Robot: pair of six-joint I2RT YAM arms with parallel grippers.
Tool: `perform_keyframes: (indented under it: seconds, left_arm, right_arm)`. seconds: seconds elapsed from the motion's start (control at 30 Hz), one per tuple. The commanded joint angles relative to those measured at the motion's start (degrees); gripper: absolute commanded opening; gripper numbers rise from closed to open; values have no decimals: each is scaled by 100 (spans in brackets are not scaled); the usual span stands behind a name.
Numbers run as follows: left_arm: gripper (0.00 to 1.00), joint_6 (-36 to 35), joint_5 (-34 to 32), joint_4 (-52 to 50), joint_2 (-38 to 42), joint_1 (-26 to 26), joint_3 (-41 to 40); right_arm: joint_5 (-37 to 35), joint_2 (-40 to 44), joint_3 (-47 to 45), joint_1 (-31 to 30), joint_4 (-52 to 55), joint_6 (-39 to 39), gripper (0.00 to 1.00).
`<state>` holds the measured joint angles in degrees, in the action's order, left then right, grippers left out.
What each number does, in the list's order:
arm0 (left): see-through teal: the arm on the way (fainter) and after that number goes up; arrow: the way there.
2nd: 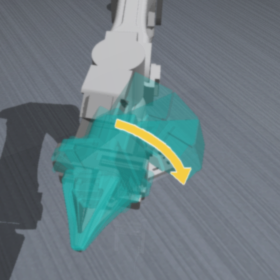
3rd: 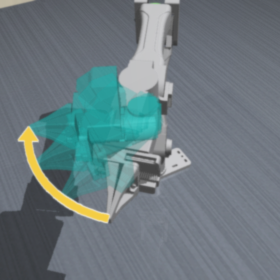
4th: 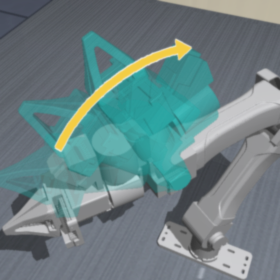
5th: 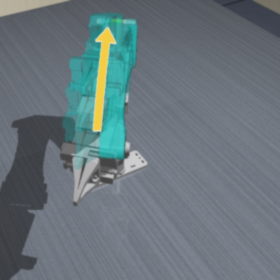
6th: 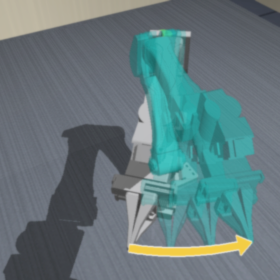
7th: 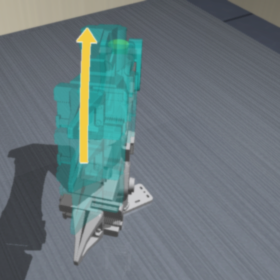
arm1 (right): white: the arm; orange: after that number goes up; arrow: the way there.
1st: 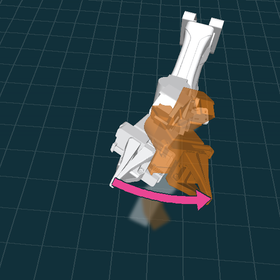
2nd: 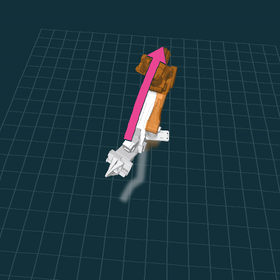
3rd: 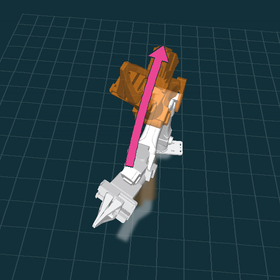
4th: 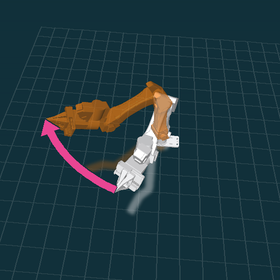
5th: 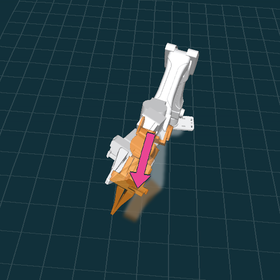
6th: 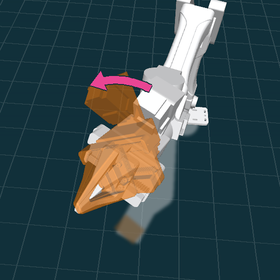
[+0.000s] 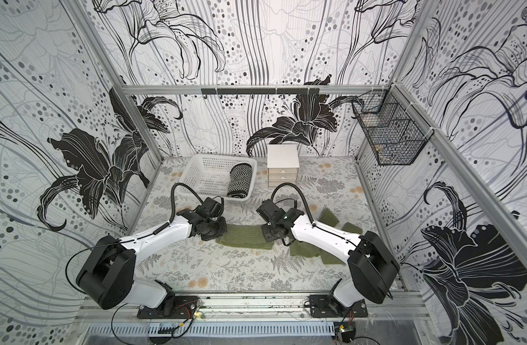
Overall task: Roll up the scarf and place it into the basket
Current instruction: Fold the scarf at the center of the board.
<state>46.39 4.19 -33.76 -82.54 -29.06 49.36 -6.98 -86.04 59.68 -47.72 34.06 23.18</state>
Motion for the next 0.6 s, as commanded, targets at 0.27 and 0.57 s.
perform_keyframes:
  seconds: [0.27, 0.57]
  left_arm:
    - [0, -419, -470, -566, 769, 125, 343]
    - [45, -726, 749, 346, 317, 221, 636]
  right_arm:
    - [32, 26, -38, 70, -108, 82, 20]
    - [610, -561, -132, 79, -408, 173, 16]
